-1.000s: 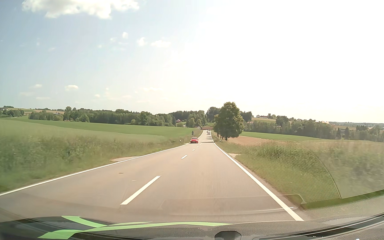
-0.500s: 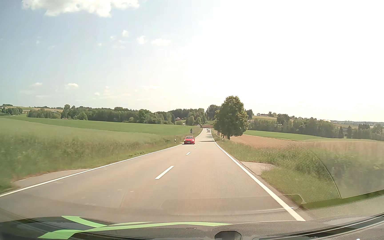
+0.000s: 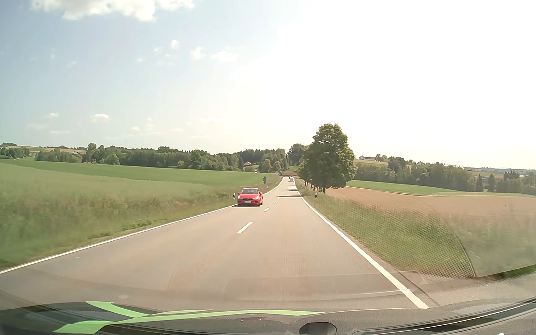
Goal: Follow the waypoints while adhering to traffic rules and regulations
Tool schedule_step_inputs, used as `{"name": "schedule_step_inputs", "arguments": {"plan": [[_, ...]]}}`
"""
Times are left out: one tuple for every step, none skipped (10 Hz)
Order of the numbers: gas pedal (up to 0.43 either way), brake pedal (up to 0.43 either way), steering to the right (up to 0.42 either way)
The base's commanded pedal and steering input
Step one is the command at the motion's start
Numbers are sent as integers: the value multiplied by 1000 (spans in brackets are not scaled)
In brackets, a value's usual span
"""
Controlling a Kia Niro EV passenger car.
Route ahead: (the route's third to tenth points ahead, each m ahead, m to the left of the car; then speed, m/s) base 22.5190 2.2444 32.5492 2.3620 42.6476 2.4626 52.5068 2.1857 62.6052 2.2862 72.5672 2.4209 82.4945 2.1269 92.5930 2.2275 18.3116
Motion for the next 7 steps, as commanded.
{"name": "schedule_step_inputs", "arguments": {"plan": [[79, 0, 0], [79, 0, 0], [79, 0, 0], [79, 0, 0], [79, 0, 0], [87, 0, 0], [110, 0, -1]]}}
